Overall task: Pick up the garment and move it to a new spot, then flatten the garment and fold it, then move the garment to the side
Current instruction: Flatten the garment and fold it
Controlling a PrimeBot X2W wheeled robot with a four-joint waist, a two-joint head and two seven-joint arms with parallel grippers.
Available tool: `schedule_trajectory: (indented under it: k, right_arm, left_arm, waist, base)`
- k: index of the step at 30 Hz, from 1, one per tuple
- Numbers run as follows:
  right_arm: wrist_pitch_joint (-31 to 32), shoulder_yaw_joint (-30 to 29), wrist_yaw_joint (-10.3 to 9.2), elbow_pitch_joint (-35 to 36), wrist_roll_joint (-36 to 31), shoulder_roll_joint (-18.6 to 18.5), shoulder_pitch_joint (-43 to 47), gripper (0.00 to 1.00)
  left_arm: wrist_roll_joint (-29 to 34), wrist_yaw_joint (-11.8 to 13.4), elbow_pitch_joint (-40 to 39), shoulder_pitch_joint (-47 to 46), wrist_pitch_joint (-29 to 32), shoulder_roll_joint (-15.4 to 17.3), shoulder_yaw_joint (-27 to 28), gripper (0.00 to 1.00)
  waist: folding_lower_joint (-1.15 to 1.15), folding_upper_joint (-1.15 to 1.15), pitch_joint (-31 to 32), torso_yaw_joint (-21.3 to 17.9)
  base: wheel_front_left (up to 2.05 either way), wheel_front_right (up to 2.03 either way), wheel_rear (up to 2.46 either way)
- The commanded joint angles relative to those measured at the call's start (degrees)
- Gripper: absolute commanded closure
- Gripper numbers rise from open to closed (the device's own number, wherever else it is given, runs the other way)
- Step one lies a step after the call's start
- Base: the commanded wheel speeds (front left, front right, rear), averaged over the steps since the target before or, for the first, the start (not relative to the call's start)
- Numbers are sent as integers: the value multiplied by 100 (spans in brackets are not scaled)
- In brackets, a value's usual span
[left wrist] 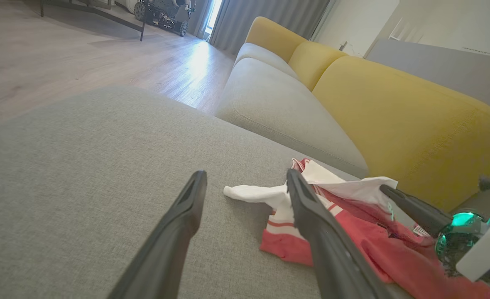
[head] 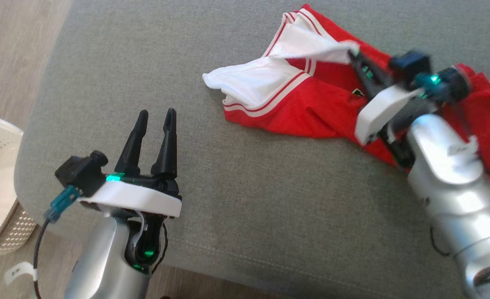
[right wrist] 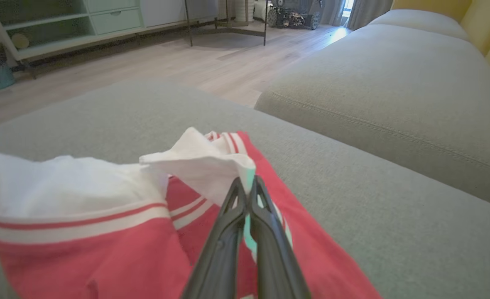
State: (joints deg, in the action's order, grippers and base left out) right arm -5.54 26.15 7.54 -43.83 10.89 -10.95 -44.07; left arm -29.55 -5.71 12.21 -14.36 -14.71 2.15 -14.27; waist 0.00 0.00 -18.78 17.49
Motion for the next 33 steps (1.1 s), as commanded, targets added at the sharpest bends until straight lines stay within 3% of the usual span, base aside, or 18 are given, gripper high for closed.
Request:
schedule_trajectory:
  k: [1,10,19,20,21,25,33]
  right_arm:
    - [-1,-72,-5,117,139,-22,-301,100]
    - [525,-533,-5,-273,585,-516,-1096,100]
    - [766,-844,-5,-1206,196,-1085,-2088,97]
    - [745,-889,-5,-1323,130,-1114,-2174,54]
    - [710,-950,-5,-1443,66,-1133,-2245,0]
    - [514,-1143,-5,-1847,-111,-1016,-2366,0]
    - [-160,-1068,-5,-2130,-60,-522,-2027,0]
  left_arm:
    - [-73,16,-180,-163,-29,73,134,0]
    - [-205,9,-196,-218,-29,73,-22,0]
    - [-390,4,-213,-351,-29,73,-201,0]
    - [-405,4,-218,-367,-29,73,-212,0]
    - [-415,6,-219,-378,-29,73,-220,0]
    - [-405,32,-191,-380,-29,73,-189,0]
    - [-117,26,-158,-347,-29,73,68,0]
  waist:
    - [0,0,-4,27]
    - [0,0,-199,279]
    - [0,0,-553,606]
    - [0,0,-582,627]
    - [0,0,-596,639]
    - [0,0,-548,580]
    - [0,0,-17,-4]
  base:
    - [0,0,0]
    - [0,0,0]
    - [0,0,0]
    - [0,0,0]
    - [0,0,0]
    - [0,0,0]
    - [0,0,0]
